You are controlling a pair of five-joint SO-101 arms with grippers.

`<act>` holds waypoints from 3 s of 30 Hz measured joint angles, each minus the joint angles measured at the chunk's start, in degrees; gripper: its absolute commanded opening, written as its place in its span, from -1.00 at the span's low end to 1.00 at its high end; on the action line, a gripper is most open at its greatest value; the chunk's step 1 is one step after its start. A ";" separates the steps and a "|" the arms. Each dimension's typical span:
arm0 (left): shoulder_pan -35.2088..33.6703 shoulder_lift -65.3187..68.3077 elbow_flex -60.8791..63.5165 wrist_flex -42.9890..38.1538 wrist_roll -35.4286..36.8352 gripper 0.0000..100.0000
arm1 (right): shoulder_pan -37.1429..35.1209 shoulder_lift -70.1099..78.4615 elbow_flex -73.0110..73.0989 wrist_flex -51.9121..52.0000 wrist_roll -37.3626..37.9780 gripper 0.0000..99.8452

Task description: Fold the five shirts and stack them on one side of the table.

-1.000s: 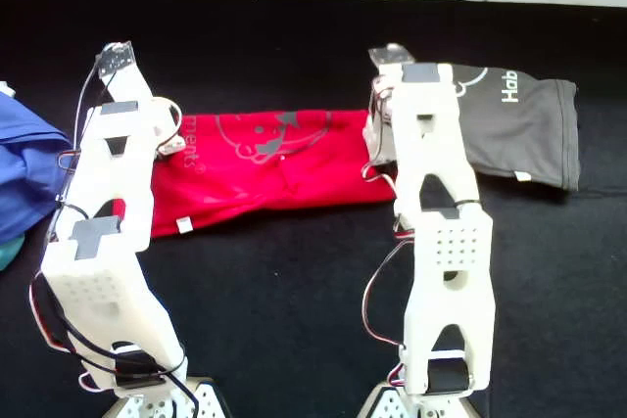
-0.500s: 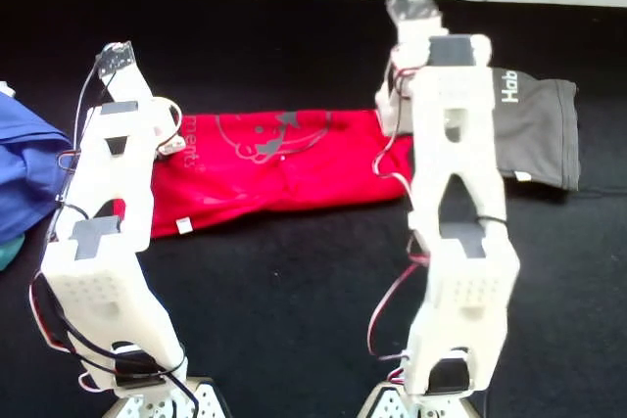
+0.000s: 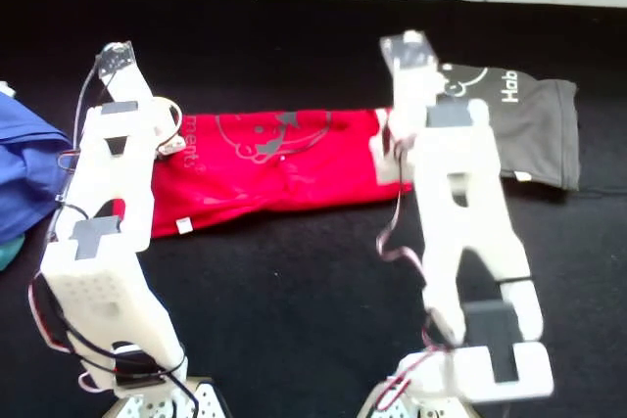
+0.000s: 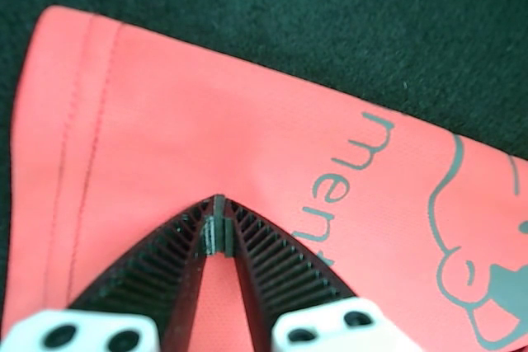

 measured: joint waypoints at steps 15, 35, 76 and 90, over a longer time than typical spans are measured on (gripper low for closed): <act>0.00 0.00 0.00 0.00 0.00 -0.98 | 0.00 -12.48 45.80 -32.88 -0.18 -0.99; 0.00 0.09 -5.10 9.67 0.00 -0.94 | -0.09 -14.15 52.13 -40.88 -0.18 -0.99; -10.64 21.98 -49.14 48.26 -9.58 -0.54 | -0.09 -14.15 52.13 -40.88 -0.18 -0.99; -12.13 24.79 -52.92 52.40 -9.58 -0.54 | -0.09 -14.15 52.13 -40.88 -0.18 -0.99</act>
